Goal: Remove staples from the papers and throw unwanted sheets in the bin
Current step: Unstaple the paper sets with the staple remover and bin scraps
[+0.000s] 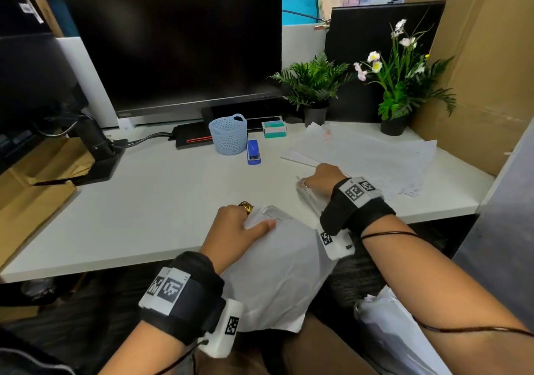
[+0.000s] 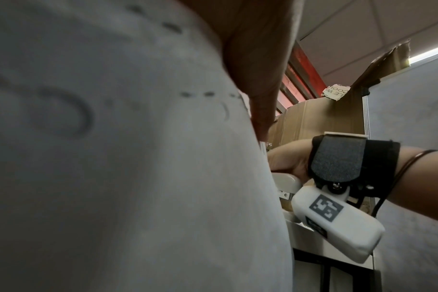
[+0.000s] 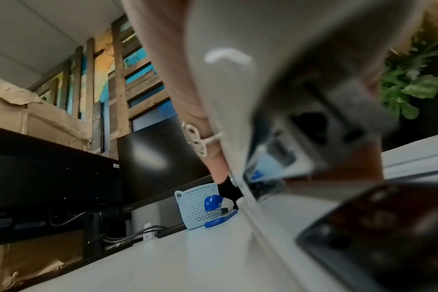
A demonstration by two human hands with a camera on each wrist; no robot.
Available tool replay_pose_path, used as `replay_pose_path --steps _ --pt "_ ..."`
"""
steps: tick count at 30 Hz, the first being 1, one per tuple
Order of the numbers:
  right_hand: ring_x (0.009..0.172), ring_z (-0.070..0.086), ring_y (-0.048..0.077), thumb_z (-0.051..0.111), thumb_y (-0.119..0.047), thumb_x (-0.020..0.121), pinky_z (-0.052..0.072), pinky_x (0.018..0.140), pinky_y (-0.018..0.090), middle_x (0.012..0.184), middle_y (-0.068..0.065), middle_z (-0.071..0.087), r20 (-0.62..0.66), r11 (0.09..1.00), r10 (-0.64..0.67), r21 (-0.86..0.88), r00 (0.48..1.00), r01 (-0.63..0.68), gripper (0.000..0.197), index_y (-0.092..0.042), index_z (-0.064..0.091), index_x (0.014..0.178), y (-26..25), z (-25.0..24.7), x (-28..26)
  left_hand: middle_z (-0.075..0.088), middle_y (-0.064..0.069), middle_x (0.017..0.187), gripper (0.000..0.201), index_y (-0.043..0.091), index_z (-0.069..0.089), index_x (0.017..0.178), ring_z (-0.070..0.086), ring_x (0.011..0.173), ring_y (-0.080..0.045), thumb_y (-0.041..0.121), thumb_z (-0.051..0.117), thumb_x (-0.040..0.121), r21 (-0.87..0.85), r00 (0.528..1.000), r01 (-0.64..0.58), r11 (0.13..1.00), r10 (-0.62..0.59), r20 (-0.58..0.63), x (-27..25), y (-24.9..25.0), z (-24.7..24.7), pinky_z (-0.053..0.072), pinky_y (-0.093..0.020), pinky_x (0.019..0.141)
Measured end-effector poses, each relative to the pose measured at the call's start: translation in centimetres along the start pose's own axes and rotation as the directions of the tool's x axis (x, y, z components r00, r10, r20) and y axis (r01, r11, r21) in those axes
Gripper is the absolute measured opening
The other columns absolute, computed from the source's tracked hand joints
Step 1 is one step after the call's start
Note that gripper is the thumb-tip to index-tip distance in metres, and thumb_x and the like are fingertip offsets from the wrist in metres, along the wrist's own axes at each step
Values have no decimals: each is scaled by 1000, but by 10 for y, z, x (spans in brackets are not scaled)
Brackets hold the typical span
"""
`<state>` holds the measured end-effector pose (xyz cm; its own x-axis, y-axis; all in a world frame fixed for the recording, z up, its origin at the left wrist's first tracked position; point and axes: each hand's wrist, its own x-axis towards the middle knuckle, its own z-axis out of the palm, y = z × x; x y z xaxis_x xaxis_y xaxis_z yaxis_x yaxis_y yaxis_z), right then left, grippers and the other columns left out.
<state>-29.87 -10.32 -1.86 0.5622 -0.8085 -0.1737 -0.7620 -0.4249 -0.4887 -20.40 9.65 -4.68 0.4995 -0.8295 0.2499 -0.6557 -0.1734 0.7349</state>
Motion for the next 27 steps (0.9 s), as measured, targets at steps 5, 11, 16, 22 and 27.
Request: replay_pose_path --steps 5,11,16,22,27 --pt "108 57 27 54 -37 93 43 83 28 121 14 59 -2 968 -27 -250 1000 26 43 -2 54 118 -7 1 3 24 5 52 57 16 26 49 25 46 -9 25 72 81 -16 1000 6 1000 -6 15 -1 2 -1 26 -20 48" --pt "108 55 13 63 -51 81 44 94 27 115 -1 63 -166 895 -425 73 890 441 48 -19 61 117 -5 8 -46 28 4 53 54 17 29 50 29 50 -12 28 69 84 -1 1000 -15 1000 15 -5 1 0 -12 25 -26 53" --pt "80 63 2 74 -9 78 48 75 13 82 -13 69 -138 706 -540 462 830 537 17 -22 70 89 10 38 -75 48 -12 57 56 2 50 57 48 56 -26 52 63 78 -83 995 -94 992 91 -43 2 -4 -17 44 -44 58" --pt "75 65 -6 76 5 70 46 73 6 74 -26 68 -605 501 -456 432 653 750 21 -15 75 79 17 57 -86 71 11 82 25 27 75 78 67 81 -6 3 75 75 -204 938 -307 930 258 -233 -7 7 -19 51 -18 77" --pt "84 66 8 67 3 75 52 77 26 87 0 71 -799 363 -560 1 219 932 9 -3 74 76 22 55 -90 71 8 87 24 18 75 75 69 83 -10 -5 71 70 -149 803 -542 827 458 -381 -13 3 -16 54 -24 79"
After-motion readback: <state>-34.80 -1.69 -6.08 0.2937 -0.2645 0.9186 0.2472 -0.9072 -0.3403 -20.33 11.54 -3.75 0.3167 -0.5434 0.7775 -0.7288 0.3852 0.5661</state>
